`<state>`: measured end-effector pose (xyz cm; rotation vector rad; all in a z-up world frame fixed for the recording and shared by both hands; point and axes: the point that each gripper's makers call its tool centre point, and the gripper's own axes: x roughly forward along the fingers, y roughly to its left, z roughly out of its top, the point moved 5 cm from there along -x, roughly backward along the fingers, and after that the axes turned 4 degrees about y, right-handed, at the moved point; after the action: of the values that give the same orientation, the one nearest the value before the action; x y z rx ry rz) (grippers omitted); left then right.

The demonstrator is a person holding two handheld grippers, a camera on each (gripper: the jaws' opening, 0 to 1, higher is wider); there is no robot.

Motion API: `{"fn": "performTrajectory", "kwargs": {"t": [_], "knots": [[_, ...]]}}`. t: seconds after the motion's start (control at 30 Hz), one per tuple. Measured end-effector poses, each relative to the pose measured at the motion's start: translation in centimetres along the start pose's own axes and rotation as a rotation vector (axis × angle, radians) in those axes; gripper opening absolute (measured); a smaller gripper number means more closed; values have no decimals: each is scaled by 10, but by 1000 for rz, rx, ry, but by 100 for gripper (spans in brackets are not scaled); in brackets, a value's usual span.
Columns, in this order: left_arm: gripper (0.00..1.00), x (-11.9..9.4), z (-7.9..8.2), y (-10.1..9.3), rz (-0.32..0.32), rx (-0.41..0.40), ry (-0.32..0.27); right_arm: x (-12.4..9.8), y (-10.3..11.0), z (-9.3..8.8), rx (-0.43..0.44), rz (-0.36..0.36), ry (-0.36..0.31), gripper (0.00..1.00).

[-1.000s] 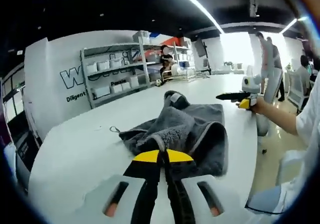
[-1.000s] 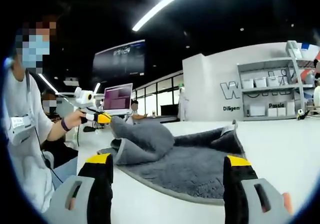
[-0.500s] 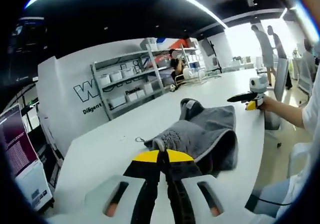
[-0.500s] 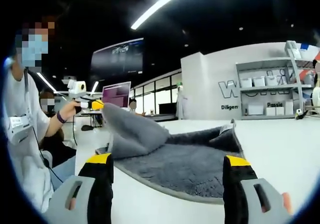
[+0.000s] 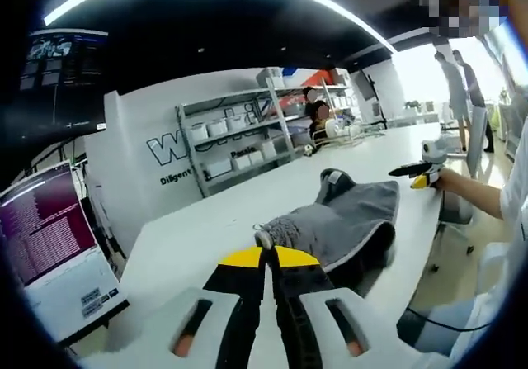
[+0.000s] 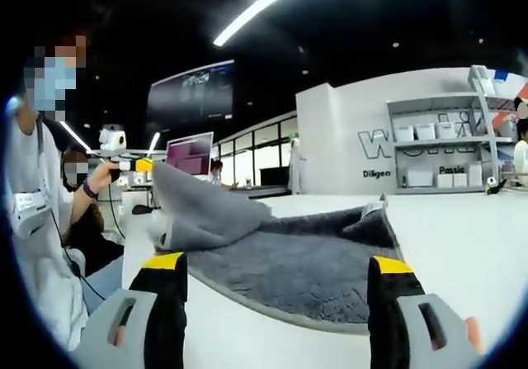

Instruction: Open the folded towel by lifting each exposed corner and separating the folded layers until the towel lies flat within the target outline without major curled edges

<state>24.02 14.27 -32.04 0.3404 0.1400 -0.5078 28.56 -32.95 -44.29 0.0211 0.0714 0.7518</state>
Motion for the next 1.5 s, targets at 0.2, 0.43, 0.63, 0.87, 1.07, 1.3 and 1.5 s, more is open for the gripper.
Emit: {"fn": "performTrajectory", "kwargs": {"t": [0.2,0.43,0.63,0.87,1.07,1.3,1.5], "knots": [[3,-16,5,17,53,-13,-14,0,-1,-1,3,-6,7,92],[3,-19,15,38,87,-12,-14,1,-1,-1,4,-12,16,92],[3,-4,29,57,81,-14,-14,0,-3,-2,6,-19,18,92],[3,23,53,90,89,15,2,2,-1,-4,6,-19,36,92],[3,48,65,122,114,8,35,2,-3,-5,4,-24,48,92],[3,72,85,146,144,18,42,2,-6,-5,10,-33,52,92],[3,66,96,136,133,47,-8,4,-6,-7,12,-32,73,92]]}}
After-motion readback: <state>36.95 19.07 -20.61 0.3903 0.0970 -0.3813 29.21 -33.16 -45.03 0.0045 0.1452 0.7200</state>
